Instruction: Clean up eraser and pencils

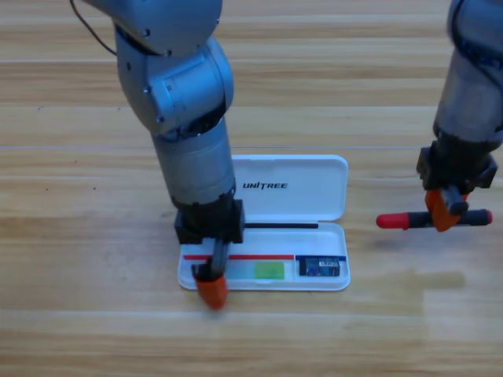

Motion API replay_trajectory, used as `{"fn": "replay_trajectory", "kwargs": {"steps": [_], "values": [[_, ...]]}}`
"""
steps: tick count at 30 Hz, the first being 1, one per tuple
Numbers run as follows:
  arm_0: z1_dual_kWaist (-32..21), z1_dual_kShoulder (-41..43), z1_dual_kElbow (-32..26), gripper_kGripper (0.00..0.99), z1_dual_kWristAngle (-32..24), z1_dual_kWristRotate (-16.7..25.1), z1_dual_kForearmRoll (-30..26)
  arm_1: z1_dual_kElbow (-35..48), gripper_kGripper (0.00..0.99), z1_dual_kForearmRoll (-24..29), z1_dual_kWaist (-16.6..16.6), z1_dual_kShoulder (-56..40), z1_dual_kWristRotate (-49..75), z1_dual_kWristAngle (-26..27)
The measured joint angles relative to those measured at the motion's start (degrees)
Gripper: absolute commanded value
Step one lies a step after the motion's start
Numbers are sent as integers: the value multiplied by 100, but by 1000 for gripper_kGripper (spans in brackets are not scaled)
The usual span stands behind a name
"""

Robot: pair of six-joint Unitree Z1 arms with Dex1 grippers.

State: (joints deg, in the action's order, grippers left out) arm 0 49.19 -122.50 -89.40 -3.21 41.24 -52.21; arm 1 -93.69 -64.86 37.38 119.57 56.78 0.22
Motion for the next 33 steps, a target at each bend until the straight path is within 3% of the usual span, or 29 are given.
{"fn": "replay_trajectory", "kwargs": {"steps": [9, 17, 24, 33], "values": [[-107, 1310, 450, 990, 82, 207, -235, -773, 0, -506, 617, -23, -522, 17], [-1019, 2406, 930, 990, 17, 714, -247, -2355, 0, -838, 1168, 627, -893, 49], [-1666, 2778, 1199, 990, -161, 917, -242, -3378, 0, -1083, 1379, 1507, -1071, 53], [-1773, 2868, 1707, 990, -318, 933, -22, -3932, 0, -1245, 1480, 2112, -1107, 53]]}}
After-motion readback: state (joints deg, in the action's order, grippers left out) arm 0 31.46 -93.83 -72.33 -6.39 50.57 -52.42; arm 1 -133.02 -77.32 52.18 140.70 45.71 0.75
